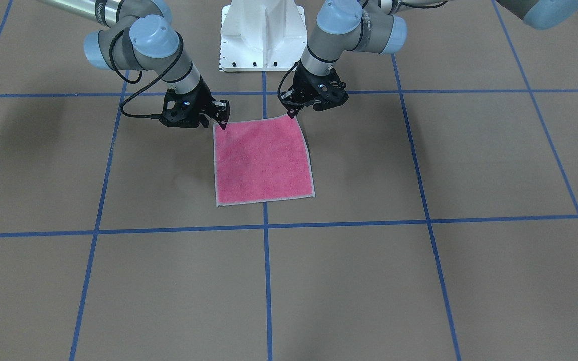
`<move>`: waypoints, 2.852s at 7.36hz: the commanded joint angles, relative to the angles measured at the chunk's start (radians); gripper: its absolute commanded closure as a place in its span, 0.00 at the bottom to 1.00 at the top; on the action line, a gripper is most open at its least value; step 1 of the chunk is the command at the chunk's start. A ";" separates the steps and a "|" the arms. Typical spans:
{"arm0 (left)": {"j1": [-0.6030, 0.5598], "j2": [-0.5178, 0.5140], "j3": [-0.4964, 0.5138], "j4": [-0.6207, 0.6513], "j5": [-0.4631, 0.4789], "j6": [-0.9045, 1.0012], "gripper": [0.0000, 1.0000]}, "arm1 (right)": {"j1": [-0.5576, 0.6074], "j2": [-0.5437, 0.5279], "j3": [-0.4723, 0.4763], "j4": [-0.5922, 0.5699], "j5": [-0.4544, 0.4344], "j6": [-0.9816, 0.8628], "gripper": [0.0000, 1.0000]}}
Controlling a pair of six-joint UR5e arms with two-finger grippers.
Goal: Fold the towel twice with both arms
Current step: 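Lower the right gripper onto the towel edge nearest it and pinch, then lift both towel edges with both grippers, raising the towel upright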
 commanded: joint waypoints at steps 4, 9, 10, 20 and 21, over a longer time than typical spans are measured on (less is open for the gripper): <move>-0.001 0.000 0.000 0.000 0.000 0.000 1.00 | 0.000 0.005 -0.006 0.002 0.002 0.000 1.00; -0.001 0.000 -0.011 0.000 0.000 -0.002 1.00 | 0.043 0.003 0.033 0.002 0.045 0.000 1.00; -0.001 0.000 -0.011 0.000 0.000 -0.002 1.00 | 0.043 0.002 0.037 0.002 0.045 0.002 1.00; -0.004 0.011 -0.074 0.014 -0.078 0.078 1.00 | 0.035 -0.057 0.168 0.005 0.128 0.057 1.00; -0.011 0.009 -0.077 0.012 -0.078 0.078 1.00 | 0.040 -0.054 0.158 0.005 0.120 0.057 1.00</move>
